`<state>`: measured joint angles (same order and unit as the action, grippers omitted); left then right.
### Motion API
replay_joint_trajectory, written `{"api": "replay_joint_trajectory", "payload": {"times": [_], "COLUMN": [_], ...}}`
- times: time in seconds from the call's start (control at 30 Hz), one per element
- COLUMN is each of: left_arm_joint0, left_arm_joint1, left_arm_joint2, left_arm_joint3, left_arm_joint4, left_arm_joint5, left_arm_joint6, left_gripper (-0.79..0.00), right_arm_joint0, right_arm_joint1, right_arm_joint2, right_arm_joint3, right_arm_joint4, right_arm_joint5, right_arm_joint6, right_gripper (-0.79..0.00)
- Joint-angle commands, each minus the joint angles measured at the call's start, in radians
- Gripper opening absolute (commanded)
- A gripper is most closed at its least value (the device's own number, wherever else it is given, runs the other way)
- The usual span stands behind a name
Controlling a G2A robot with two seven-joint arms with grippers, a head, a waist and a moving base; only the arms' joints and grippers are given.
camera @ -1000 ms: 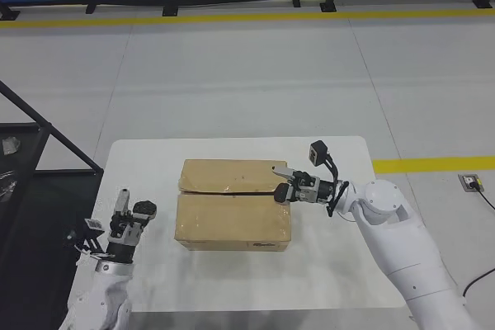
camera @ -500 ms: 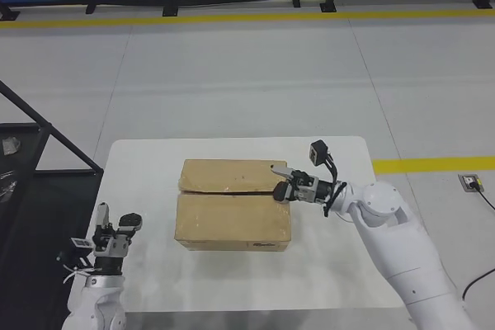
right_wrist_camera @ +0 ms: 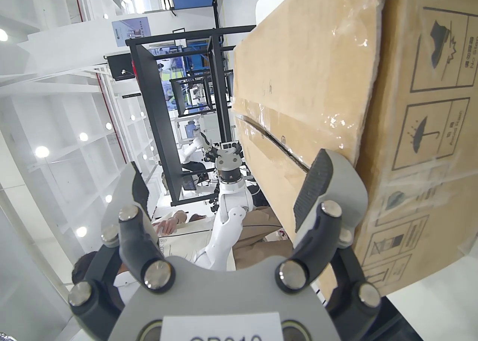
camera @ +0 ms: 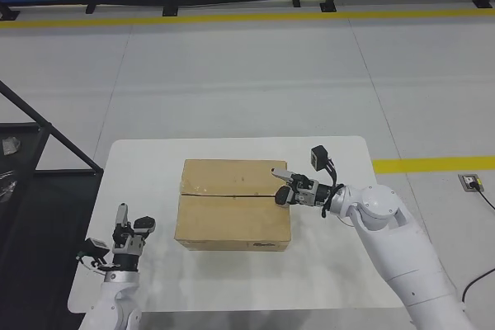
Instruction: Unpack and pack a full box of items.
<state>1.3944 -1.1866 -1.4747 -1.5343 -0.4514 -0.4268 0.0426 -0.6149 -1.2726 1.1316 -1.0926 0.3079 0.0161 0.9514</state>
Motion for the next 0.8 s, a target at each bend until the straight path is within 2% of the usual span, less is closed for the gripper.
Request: {"api": "replay_joint_trajectory", "payload": {"times": [0.0, 0.13, 0.27, 0.3, 0.5, 0.67, 0.7, 0.77], "left_arm_joint0": [0.0, -0.002, -0.026, -0.034, -0.048, -0.059, -0.06, -0.052], "left_arm_joint1": [0.0, -0.002, -0.008, -0.007, -0.006, 0.002, 0.001, -0.002], "left_arm_joint2": [0.0, 0.002, -0.023, -0.034, -0.017, -0.018, -0.009, 0.002], "left_arm_joint3": [0.0, -0.004, 0.055, 0.077, 0.137, 0.172, 0.179, 0.173], "left_arm_joint4": [0.0, -0.037, -0.218, -0.204, 0.15, 0.532, 0.582, 0.559], "left_arm_joint5": [0.0, 0.028, 0.087, 0.087, 0.01, -0.034, -0.033, -0.034], "left_arm_joint6": [0.0, -0.017, -0.065, -0.063, 0.03, 0.107, 0.123, 0.095], "left_gripper": [0.0, 0.0, 0.0, 0.0, 0.0, 0.0, 0.0, 0.0], "right_arm_joint0": [0.0, 0.0, 0.0, 0.0, 0.0, 0.0, 0.0, 0.0], "right_arm_joint1": [0.0, 0.0, 0.0, 0.0, 0.0, 0.0, 0.0, 0.0], "right_arm_joint2": [0.0, 0.0, 0.0, 0.0, 0.0, 0.0, 0.0, 0.0], "right_arm_joint3": [0.0, 0.0, 0.0, 0.0, 0.0, 0.0, 0.0, 0.0], "right_arm_joint4": [0.0, 0.0, 0.0, 0.0, 0.0, 0.0, 0.0, 0.0], "right_arm_joint5": [0.0, 0.0, 0.0, 0.0, 0.0, 0.0, 0.0, 0.0], "right_arm_joint6": [0.0, 0.0, 0.0, 0.0, 0.0, 0.0, 0.0, 0.0], "right_gripper": [0.0, 0.0, 0.0, 0.0, 0.0, 0.0, 0.0, 0.0]}}
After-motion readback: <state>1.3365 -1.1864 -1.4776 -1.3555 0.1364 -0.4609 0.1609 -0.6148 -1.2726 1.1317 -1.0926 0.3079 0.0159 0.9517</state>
